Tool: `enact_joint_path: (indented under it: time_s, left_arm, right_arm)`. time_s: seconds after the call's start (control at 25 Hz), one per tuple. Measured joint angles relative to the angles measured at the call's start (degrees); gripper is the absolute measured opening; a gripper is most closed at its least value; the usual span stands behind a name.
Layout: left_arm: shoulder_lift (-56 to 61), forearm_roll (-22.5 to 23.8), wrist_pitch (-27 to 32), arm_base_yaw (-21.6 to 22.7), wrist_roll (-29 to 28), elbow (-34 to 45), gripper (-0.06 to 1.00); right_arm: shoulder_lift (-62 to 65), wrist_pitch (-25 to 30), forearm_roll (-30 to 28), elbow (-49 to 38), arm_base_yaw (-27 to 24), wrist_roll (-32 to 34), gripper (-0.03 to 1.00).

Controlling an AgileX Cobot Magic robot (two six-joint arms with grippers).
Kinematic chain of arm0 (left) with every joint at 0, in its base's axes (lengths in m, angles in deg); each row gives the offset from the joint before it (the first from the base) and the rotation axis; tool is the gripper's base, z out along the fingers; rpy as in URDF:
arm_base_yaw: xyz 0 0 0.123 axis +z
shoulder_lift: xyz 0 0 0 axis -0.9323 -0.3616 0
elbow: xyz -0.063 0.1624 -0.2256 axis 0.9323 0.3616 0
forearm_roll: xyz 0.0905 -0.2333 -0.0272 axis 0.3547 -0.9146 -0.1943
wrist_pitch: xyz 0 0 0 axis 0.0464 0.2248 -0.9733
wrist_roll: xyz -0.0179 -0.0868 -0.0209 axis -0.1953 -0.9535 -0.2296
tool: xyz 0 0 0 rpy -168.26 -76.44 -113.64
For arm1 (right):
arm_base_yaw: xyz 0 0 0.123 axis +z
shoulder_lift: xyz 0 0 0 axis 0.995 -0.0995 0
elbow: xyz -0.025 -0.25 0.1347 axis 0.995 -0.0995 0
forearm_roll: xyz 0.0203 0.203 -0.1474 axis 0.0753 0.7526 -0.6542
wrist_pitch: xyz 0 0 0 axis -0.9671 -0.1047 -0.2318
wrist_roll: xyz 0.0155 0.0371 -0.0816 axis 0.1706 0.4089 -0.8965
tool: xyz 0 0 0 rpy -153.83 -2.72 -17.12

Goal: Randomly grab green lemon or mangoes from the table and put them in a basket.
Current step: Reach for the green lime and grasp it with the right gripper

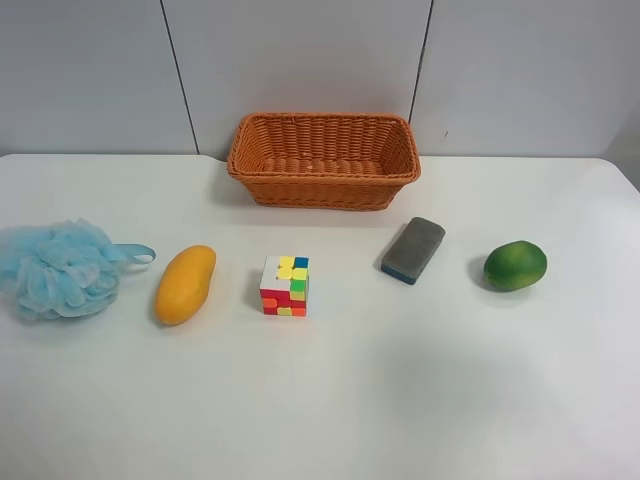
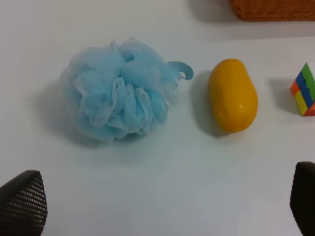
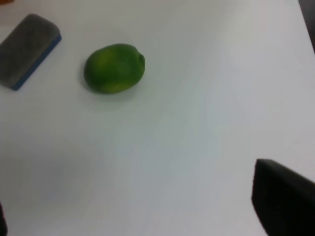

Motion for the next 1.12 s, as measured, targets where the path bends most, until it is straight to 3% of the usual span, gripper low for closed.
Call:
enact_joint_path:
  time_s: [0.32,0.56,1.12]
  left_arm:
    - [0.0,0.0,0.0,0.0,0.0,0.0,0.99]
    - [0.0,0.0,0.0,0.0,0.0,0.0,0.99]
    - [0.0,0.0,0.0,0.0,0.0,0.0,0.99]
  right_arm:
    - [-25.95,1.39,-0.1,12.3,0.0,-0.18,0.99]
    - [-41.89,0.52,-0.12,17.46,0.0,-4.77,0.99]
    - [-65.37,-14.14,-3.35,18.13,0.0,-7.44,0.99]
